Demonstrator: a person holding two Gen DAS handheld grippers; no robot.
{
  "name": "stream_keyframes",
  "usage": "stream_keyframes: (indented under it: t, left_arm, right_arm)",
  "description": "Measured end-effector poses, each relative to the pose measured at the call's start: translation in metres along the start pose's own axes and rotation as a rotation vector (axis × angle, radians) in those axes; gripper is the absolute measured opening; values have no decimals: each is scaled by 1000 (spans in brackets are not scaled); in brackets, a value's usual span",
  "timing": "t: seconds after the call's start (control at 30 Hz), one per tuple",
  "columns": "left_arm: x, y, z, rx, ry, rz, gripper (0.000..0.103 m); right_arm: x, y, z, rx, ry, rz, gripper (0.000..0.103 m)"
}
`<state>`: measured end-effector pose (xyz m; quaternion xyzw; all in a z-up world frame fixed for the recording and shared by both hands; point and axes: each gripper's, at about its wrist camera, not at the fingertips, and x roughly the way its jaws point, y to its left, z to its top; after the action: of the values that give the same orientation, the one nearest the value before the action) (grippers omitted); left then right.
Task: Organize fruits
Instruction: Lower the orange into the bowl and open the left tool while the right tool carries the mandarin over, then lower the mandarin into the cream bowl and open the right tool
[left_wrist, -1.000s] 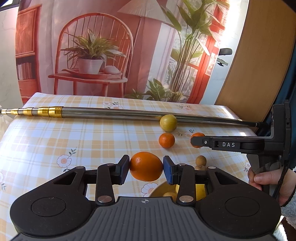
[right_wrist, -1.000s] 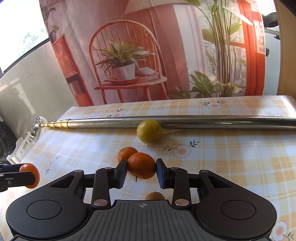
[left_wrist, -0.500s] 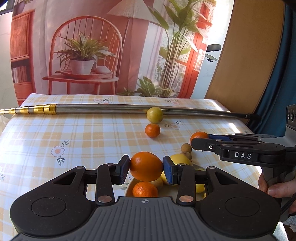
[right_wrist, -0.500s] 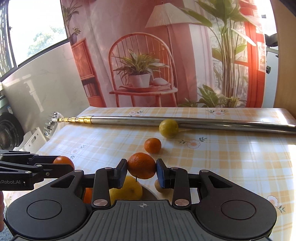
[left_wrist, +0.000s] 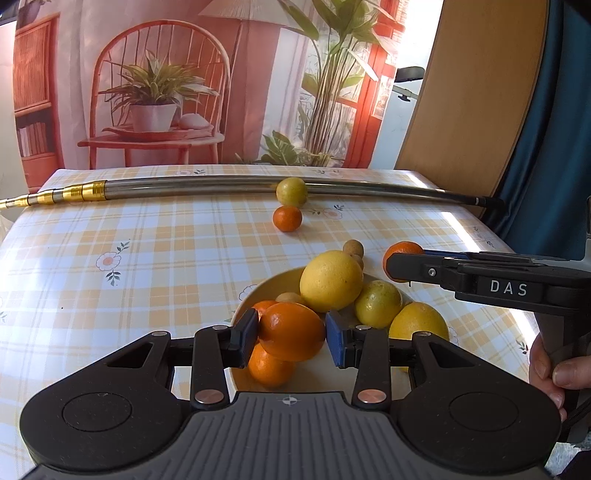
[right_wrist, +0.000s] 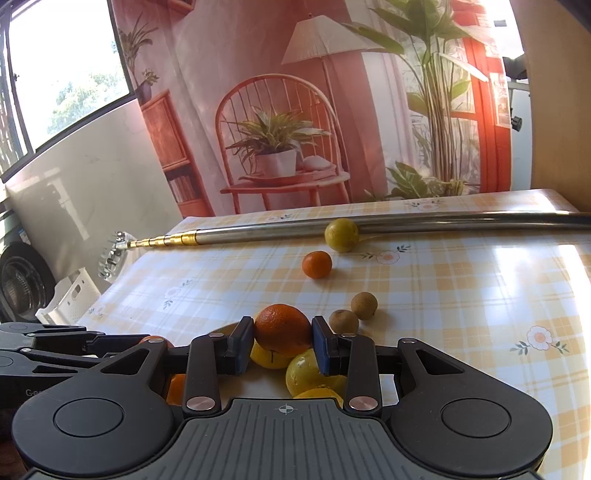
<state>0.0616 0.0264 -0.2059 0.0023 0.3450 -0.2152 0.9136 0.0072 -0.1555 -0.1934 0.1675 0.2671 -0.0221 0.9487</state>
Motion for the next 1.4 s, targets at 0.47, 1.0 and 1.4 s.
stream_keyframes:
  t: [0.47,1.0,1.4]
  left_arm:
    - [2,-3,-18,7,40,-7,41]
    - [6,-1,-26,-3,54,27,41]
    - [-6,14,-19,-97,-15,80,41]
  right_arm:
    - [-17,-7,-18,54,2,-21,31]
    - [-11,-6,-20,50,19,-14,31]
    - [-8,-2,-20,38,24,-7,31]
